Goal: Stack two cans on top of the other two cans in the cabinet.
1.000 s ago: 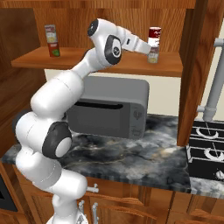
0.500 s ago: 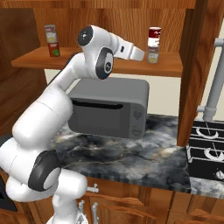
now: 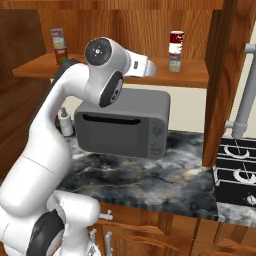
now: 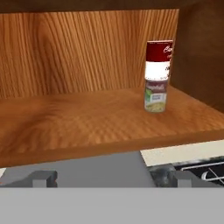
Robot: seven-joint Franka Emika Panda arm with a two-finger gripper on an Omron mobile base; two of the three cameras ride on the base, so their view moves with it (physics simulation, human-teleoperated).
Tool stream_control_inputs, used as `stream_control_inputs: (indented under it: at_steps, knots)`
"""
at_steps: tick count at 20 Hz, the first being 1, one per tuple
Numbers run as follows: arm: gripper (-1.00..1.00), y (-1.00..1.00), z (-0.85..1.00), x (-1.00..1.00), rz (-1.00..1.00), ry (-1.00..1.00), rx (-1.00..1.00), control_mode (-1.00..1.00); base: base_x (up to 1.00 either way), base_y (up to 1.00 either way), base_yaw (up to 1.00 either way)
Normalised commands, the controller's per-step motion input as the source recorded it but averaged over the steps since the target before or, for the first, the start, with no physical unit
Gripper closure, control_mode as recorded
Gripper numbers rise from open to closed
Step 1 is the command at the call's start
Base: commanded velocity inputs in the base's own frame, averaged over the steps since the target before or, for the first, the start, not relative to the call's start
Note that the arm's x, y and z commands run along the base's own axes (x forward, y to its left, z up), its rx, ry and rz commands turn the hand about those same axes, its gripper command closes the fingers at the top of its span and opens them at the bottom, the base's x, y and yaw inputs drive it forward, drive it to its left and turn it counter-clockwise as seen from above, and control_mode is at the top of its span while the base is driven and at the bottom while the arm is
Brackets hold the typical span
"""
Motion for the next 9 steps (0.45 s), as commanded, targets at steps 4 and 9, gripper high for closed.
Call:
stream_control_inputs:
  at_steps: [4,9]
  knots:
    - [-1.00,0.47,-0.15,-0.82,0.23,0.00,0.00,-1.00,0.00,0.00,0.00]
    - [-1.00,0.52,-0.26,-0.72,0.21,0.03,0.00,-1.00,0.00,0.00,0.00]
